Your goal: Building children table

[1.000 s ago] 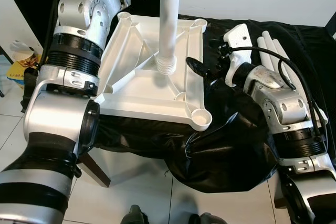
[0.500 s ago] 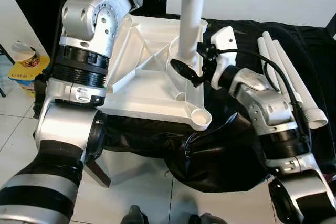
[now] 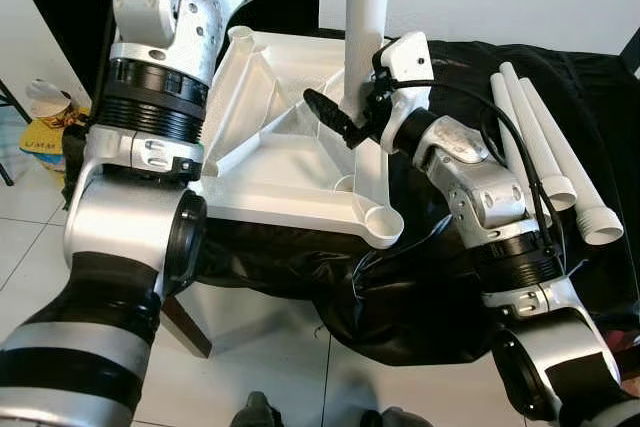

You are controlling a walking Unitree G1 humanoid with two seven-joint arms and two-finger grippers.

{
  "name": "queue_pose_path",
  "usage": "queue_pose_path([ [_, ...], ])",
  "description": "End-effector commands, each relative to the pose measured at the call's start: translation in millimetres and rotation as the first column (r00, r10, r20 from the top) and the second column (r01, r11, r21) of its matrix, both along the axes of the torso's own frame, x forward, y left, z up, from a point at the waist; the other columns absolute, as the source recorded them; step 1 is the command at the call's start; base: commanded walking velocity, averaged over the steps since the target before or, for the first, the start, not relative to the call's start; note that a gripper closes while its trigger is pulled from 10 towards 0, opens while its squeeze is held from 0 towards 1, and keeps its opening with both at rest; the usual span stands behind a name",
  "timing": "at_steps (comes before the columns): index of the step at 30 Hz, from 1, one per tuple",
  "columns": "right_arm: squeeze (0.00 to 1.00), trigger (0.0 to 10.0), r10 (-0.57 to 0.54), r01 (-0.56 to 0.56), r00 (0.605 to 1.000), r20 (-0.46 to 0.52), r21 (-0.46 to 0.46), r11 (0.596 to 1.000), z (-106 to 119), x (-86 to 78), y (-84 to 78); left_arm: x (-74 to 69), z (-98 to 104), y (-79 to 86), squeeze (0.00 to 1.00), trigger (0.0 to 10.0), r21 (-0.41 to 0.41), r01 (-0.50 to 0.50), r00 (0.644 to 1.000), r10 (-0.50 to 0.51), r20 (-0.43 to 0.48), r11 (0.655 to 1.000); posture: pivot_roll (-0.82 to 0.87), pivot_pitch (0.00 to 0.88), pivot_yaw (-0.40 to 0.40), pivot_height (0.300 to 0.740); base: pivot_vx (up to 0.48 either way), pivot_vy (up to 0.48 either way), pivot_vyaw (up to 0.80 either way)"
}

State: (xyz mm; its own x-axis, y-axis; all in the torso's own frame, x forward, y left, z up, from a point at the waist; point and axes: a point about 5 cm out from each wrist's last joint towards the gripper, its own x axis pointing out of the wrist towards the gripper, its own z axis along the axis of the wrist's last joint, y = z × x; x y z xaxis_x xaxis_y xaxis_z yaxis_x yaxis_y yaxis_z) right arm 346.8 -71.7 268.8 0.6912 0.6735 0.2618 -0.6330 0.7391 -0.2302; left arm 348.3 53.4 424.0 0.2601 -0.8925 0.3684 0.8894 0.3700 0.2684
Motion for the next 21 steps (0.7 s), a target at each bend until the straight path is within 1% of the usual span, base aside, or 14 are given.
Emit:
queue_pose_path([
  [1,0.00,10.0,-0.009,0.009,1.000,0.022,0.012,1.000,5,1.0,-0.6,-6.6,10,-8.0,0.00,10.0,0.023,0.053,0.997,-0.055,0.059,0.998,0.07,0.024,0.001,0.740,0.000,0.000,0.00],
  [2,0.00,10.0,-0.009,0.008,1.000,0.024,0.014,1.000,5,1.4,-0.6,-5.5,9,-9.6,0.00,10.0,0.023,0.051,0.997,-0.052,0.054,0.998,0.07,0.025,0.002,0.740,0.000,0.000,0.00],
  [3,0.00,4.1,-0.010,0.009,1.000,0.025,0.018,1.000,6,1.6,-0.9,-4.0,8,-11.6,0.00,10.0,0.023,0.048,0.998,-0.049,0.047,0.999,0.07,0.025,0.002,0.740,0.000,0.000,0.00],
  [4,0.00,1.5,-0.019,0.018,1.000,0.020,0.028,0.999,5,3.0,-2.2,0.3,4,-15.7,0.00,10.0,0.026,0.043,0.998,-0.044,0.035,0.999,0.07,0.026,0.005,0.740,0.000,0.000,0.00],
  [5,0.00,0.2,-0.025,0.024,1.000,0.014,0.033,0.999,5,3.9,-3.0,3.6,1,-18.9,0.00,10.0,0.029,0.039,0.999,-0.040,0.026,0.999,0.07,0.028,0.007,0.740,0.000,0.000,0.00],
  [8,0.00,0.2,-0.028,0.028,1.000,0.010,0.037,0.999,4,4.5,-3.5,5.7,-1,-20.9,0.00,10.0,0.031,0.037,0.999,-0.038,0.020,0.999,0.07,0.028,0.007,0.740,0.000,0.000,0.00],
  [9,0.00,0.0,-0.038,0.038,0.999,-0.008,0.040,0.998,2,5.6,-4.5,8.5,-5,-23.4,0.00,10.0,0.032,0.035,0.999,-0.035,0.014,0.999,0.07,0.031,0.008,0.740,0.000,0.000,0.00],
  [15,0.00,0.0,-0.088,0.091,0.995,-0.054,0.052,0.995,-2,10.3,-8.4,11.1,-14,-30.0,0.00,10.0,0.036,0.041,0.999,-0.041,0.009,0.999,0.07,0.037,0.011,0.740,0.000,0.000,0.00],
  [17,0.00,0.0,-0.088,0.091,0.995,-0.054,0.052,0.995,-2,10.3,-8.4,11.1,-14,-30.0,0.00,10.0,0.036,0.041,0.999,-0.041,0.009,0.999,0.07,0.037,0.011,0.740,0.000,0.000,0.00],
  [21,0.00,0.0,-0.156,0.163,0.984,-0.088,0.073,0.984,-2,16.8,-13.8,18.6,-26,-33.3,0.00,10.0,0.032,0.037,0.999,-0.037,-0.017,0.999,0.07,0.039,0.011,0.740,0.000,0.000,0.00],
])
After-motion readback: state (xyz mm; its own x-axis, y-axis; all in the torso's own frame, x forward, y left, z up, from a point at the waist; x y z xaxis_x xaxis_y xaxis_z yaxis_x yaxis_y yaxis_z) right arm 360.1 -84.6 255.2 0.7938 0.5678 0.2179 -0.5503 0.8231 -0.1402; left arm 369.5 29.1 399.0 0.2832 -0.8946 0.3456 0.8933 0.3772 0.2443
